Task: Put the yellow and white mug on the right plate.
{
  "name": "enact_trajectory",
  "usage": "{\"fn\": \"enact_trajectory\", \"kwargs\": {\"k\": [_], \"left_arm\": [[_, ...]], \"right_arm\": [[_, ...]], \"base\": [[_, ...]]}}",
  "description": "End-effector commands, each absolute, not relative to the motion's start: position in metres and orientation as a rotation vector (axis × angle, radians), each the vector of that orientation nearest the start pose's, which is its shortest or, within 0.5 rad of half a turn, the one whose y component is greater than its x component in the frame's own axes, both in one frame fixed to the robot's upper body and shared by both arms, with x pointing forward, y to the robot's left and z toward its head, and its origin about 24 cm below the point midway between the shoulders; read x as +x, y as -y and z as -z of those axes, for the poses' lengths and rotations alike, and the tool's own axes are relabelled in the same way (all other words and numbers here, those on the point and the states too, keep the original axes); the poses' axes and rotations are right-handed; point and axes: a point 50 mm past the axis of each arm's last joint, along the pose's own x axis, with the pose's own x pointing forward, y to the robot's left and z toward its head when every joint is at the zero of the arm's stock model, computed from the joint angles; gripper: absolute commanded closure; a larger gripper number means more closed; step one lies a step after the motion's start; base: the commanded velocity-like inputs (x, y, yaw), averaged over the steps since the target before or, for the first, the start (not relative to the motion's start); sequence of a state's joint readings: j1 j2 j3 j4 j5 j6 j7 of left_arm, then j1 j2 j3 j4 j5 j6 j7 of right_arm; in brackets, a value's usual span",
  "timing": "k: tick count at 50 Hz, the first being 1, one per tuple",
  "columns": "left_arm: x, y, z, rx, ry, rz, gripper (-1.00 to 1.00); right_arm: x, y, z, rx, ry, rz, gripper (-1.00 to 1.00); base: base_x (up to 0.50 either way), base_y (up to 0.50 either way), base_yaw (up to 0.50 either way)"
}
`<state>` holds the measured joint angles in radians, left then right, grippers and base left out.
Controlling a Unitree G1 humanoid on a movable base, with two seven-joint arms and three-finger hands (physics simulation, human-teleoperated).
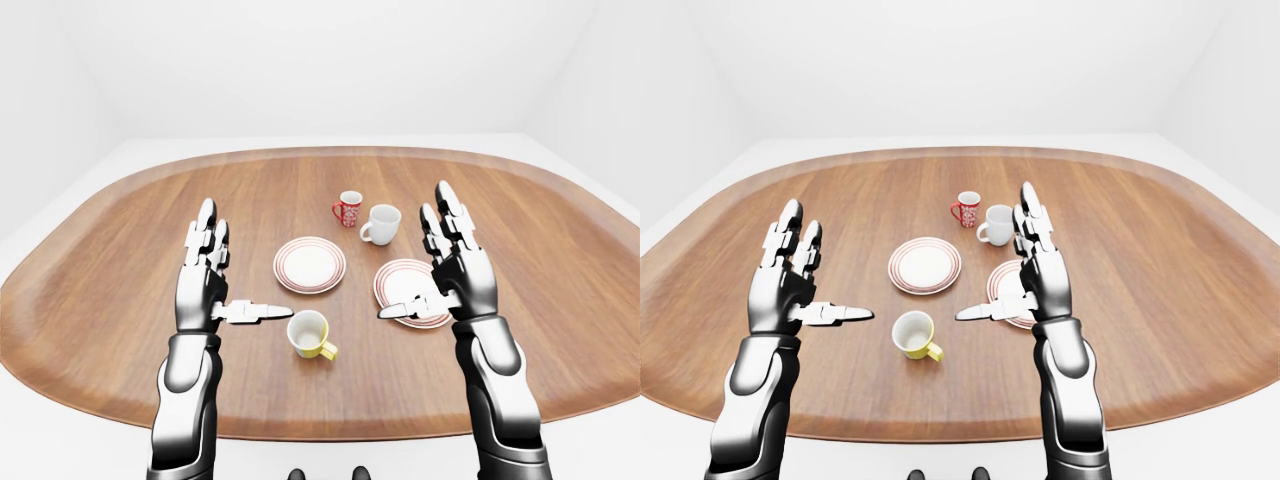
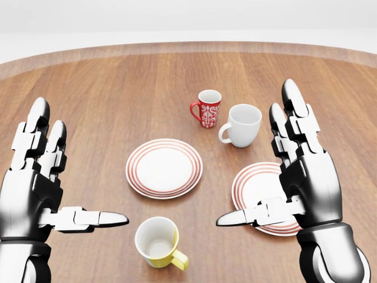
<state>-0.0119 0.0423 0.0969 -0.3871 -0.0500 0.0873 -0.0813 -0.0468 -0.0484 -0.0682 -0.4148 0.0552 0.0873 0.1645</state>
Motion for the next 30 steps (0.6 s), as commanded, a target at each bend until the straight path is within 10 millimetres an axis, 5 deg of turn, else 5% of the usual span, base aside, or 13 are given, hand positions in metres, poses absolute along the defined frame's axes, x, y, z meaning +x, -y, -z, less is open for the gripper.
{"fn": "enact_trajectory", "kwargs": {"k": [1,30], "left_arm": [[0.2432,-0.1708,-0.1254,0.019,0.309,0.007,-0.98],[0.2424,-0.1692,-0.1253,0.019,0.310,0.012,-0.98]], "right_arm": [[0.2461,0.1583,-0.1387,-0.039,0.366,-0.124,-1.00],[0.2422,0.1570,-0.1402,-0.012,0.377,-0.164,-1.00]], "base": [[0.00,0.00,0.00],[0.02,0.00,0.08]]}}
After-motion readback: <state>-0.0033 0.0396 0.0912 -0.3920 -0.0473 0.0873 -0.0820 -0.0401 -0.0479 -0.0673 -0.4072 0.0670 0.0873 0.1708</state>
